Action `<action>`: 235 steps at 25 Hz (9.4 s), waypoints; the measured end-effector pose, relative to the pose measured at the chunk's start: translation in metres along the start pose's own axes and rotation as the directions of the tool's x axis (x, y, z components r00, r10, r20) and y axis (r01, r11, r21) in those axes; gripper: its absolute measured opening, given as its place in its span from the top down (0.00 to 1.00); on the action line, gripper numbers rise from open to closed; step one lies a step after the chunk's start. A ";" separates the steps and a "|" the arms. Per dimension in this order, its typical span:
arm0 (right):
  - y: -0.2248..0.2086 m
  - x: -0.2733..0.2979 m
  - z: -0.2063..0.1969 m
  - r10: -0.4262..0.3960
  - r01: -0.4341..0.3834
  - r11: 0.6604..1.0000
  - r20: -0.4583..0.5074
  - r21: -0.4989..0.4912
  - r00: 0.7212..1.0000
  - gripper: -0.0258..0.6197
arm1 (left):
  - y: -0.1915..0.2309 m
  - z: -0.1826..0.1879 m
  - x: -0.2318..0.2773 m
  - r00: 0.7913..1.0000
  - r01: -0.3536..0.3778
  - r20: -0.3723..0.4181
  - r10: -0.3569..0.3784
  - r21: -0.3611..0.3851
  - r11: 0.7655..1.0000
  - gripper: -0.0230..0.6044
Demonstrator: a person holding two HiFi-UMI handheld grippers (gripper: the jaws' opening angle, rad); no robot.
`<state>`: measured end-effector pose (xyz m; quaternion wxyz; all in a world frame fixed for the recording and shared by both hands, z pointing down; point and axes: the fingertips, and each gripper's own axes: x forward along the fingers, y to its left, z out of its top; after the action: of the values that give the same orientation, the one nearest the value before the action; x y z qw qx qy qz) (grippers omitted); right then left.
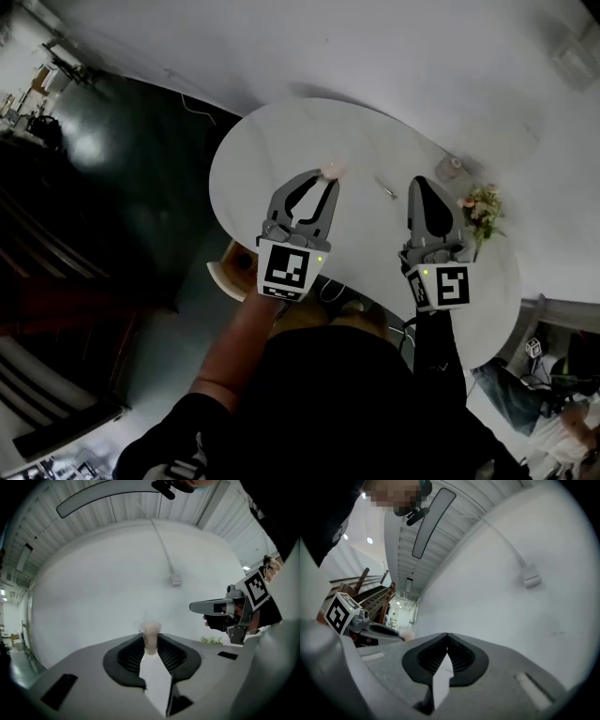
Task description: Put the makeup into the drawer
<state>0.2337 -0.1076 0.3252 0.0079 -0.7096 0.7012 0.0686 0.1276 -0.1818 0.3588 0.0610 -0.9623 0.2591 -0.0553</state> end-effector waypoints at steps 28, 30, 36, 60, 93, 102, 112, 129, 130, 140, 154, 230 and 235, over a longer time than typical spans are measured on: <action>0.255 0.138 -0.025 0.486 -0.484 0.872 -0.020 0.079 0.873 0.95 | 0.165 -0.219 -0.232 0.797 -0.441 -0.483 0.362 -0.057 0.895 0.82; 0.250 0.137 -0.030 0.475 -0.471 0.878 -0.034 0.080 0.879 0.95 | 0.160 -0.254 -0.239 0.762 -0.447 -0.557 0.330 -0.084 0.891 0.82; 0.232 0.136 -0.037 0.436 -0.432 0.899 -0.060 0.077 0.898 0.95 | 0.131 -0.333 -0.240 0.669 -0.358 -0.716 0.199 -0.076 0.931 0.81; 0.213 0.127 -0.041 0.372 -0.367 0.928 -0.083 0.071 0.925 0.95 | 0.053 -0.380 -0.231 0.588 -0.113 -0.794 -0.153 -0.267 0.957 0.65; 0.176 0.100 0.012 0.245 -0.245 0.969 0.015 0.023 0.969 0.95 | 0.138 -0.007 -0.124 0.994 -0.095 -0.056 0.096 0.028 0.995 0.65; 0.067 0.039 0.019 0.021 -0.021 1.000 -0.014 -0.013 1.000 0.95 | 0.044 0.024 -0.037 0.988 0.153 -0.003 -0.153 0.047 0.987 0.65; -0.043 -0.019 0.045 -0.180 0.180 0.984 0.036 0.001 0.983 0.95 | -0.061 0.011 0.043 0.940 0.338 -0.069 -0.333 0.072 0.938 0.65; -0.125 -0.098 -0.011 -0.284 0.287 0.958 -0.125 0.003 0.951 0.95 | -0.135 -0.253 0.172 0.574 0.689 -0.712 -0.405 0.153 0.708 0.70; -0.132 -0.105 -0.015 -0.298 0.302 0.953 -0.136 0.004 0.945 0.95 | -0.137 -0.259 0.176 0.560 0.698 -0.726 -0.400 0.153 0.700 0.70; -0.179 -0.137 -0.023 -0.371 0.378 0.925 -0.125 0.037 0.920 0.95 | -0.174 -0.278 0.173 0.427 0.762 -0.803 -0.416 0.072 0.643 0.94; -0.179 -0.110 -0.009 -0.262 0.262 0.964 -0.016 0.038 0.965 0.95 | -0.174 -0.036 0.137 0.894 0.399 -0.262 -0.364 0.090 0.913 0.94; 0.238 0.102 -0.026 0.448 -0.448 0.894 -0.060 0.021 0.892 0.95 | 0.105 -0.345 -0.237 0.663 -0.359 -0.746 0.063 -0.243 0.901 0.72; 0.242 0.103 -0.024 0.451 -0.451 0.892 -0.059 0.018 0.891 0.95 | 0.109 -0.345 -0.239 0.665 -0.361 -0.744 0.066 -0.242 0.900 0.72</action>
<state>-0.0048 -0.2170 0.3587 -0.0284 -0.5294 0.8467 0.0451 -0.1789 -0.1849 0.6653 -0.2215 -0.8178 0.3808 -0.3702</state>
